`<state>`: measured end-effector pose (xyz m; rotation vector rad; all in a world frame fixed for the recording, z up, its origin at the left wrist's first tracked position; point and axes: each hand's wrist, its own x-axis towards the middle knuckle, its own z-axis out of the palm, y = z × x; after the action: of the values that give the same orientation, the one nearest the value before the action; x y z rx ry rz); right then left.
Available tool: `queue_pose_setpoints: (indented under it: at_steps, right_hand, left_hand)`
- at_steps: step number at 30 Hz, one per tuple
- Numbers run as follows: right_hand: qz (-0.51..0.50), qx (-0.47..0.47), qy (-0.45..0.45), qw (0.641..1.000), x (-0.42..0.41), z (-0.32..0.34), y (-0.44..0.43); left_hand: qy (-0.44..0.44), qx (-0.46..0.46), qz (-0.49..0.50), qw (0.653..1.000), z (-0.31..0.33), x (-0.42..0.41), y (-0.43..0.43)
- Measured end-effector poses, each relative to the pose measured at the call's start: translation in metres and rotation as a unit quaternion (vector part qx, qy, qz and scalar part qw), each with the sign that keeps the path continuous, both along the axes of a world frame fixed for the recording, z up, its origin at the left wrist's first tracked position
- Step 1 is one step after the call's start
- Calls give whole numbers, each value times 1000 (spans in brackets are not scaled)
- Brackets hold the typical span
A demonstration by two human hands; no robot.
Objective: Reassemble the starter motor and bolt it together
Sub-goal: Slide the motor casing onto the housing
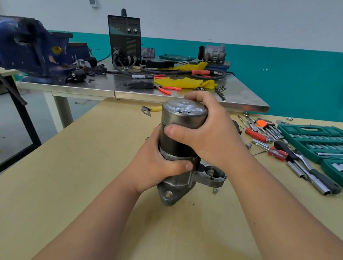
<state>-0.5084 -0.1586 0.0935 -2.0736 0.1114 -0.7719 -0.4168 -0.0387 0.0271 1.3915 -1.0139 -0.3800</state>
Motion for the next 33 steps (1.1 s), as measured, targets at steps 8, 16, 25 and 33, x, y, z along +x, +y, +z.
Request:
queue_pose_setpoints:
  at_steps: [8, 16, 25, 33]
  right_hand:
    - [26, 8, -18, 999, 7, -1, -3]
    - [84, -56, 31, 994, -3, 0, -9]
    - [-4, -344, 346, 873, -51, -53, -80]
    - [36, -582, 338, 739, -42, -64, -68]
  left_hand:
    - [1, 1, -2, 1000, -2, 4, 0]
    - [19, -35, 17, 999, -5, 1, 0]
    - [44, -50, 66, 996, -5, -4, 0]
    - [17, -49, 80, 995, -5, -13, -1]
